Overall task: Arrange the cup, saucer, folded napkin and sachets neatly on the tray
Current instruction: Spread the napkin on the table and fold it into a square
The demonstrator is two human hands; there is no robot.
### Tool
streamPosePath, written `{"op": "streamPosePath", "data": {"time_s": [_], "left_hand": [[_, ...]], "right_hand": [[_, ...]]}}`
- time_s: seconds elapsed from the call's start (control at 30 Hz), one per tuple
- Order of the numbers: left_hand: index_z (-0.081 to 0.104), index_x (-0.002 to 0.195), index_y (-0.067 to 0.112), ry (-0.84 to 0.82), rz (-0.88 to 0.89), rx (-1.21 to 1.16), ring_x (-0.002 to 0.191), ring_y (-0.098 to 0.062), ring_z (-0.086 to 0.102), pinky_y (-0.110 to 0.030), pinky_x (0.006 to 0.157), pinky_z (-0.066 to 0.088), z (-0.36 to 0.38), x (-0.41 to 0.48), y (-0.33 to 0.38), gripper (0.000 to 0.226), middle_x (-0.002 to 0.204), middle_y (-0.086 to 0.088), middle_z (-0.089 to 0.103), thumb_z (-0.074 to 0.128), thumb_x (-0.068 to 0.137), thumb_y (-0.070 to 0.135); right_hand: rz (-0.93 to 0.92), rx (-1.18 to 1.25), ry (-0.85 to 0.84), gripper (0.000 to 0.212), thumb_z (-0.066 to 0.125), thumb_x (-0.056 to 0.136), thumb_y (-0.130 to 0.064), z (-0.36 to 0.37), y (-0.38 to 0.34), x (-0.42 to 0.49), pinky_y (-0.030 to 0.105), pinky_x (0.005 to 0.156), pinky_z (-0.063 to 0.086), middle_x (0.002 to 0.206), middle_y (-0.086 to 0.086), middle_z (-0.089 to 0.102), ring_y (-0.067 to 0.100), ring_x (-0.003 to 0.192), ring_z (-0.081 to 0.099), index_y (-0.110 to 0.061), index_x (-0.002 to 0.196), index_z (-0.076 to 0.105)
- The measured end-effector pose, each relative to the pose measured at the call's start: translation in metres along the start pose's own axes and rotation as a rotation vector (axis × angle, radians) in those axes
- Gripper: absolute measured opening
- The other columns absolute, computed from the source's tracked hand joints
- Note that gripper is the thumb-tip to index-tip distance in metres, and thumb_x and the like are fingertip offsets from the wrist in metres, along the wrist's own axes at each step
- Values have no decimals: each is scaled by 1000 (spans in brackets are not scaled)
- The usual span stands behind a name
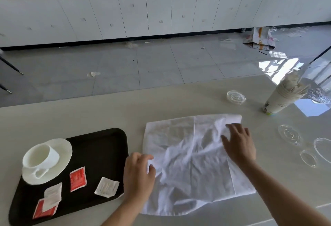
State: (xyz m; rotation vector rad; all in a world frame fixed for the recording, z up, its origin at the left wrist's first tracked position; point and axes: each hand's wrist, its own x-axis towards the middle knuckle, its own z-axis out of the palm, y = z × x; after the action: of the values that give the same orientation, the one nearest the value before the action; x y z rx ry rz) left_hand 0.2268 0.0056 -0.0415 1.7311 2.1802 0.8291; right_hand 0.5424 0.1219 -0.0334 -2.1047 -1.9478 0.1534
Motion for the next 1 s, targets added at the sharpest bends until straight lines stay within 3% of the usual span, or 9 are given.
{"op": "streamPosePath", "data": {"time_s": [0.1,0.27,0.37,0.43,0.53,0.63,0.8,0.87,1.0], "left_hand": [[64,108,23,-79,228,114,107,-30,57,-40,82,52,10,21,-3,30,117,-6,58,66,78,17],[24,147,31,-621,325,502,144,-35,21,-47,112,31,29,27,-2,54,157,-12,22,27,98,51],[64,104,25,-429,449,567,92,-31,59,-45,74,47,27,15,6,44,106,-7,63,30,91,50],[62,77,21,-243,493,462,74,-26,56,-40,63,42,31,24,4,34,79,-2,60,39,89,43],[61,88,11,-110,148,311,81,-34,55,-41,64,44,35,58,9,21,90,-13,58,60,84,31],[52,118,4,-221,-370,186,108,-40,51,-42,86,44,33,97,15,46,120,-23,51,53,90,41],[67,102,11,-122,-565,-340,98,-29,64,-32,80,48,26,130,26,20,102,-8,70,65,84,21],[70,92,19,47,-492,-505,87,-21,66,-33,78,53,12,125,34,17,89,0,70,66,80,8],[72,87,11,329,79,-204,79,-14,55,-22,69,40,2,95,22,27,90,-6,59,63,75,-10]], "right_hand": [[-154,-103,-236,63,57,91,-49,30,-4,-36,45,109,39,154,1,38,29,139,36,-23,146,40],[-338,-26,-441,65,46,99,-34,46,8,-43,37,123,0,160,-18,-1,13,151,-6,-32,155,13],[-381,11,-422,66,57,94,-31,42,21,-38,39,124,9,159,-20,10,8,150,3,-37,151,26],[-340,74,-330,63,69,84,-28,43,34,-40,44,119,26,156,-15,31,10,147,22,-35,142,46],[-311,159,-255,57,67,77,-20,52,42,-48,44,120,25,152,-11,41,13,145,29,-29,133,56],[-285,196,-247,61,56,73,-22,54,39,-51,39,122,15,153,-15,37,9,147,23,-29,133,55],[-293,189,-253,58,47,76,-33,56,42,-50,34,122,11,154,-15,35,6,147,20,-31,134,53],[-299,187,-241,58,42,78,-37,56,42,-51,33,122,10,154,-14,35,6,147,20,-30,134,53],[-315,133,-227,53,39,85,-43,55,38,-51,32,121,10,154,-16,33,5,147,17,-29,135,53]]}}
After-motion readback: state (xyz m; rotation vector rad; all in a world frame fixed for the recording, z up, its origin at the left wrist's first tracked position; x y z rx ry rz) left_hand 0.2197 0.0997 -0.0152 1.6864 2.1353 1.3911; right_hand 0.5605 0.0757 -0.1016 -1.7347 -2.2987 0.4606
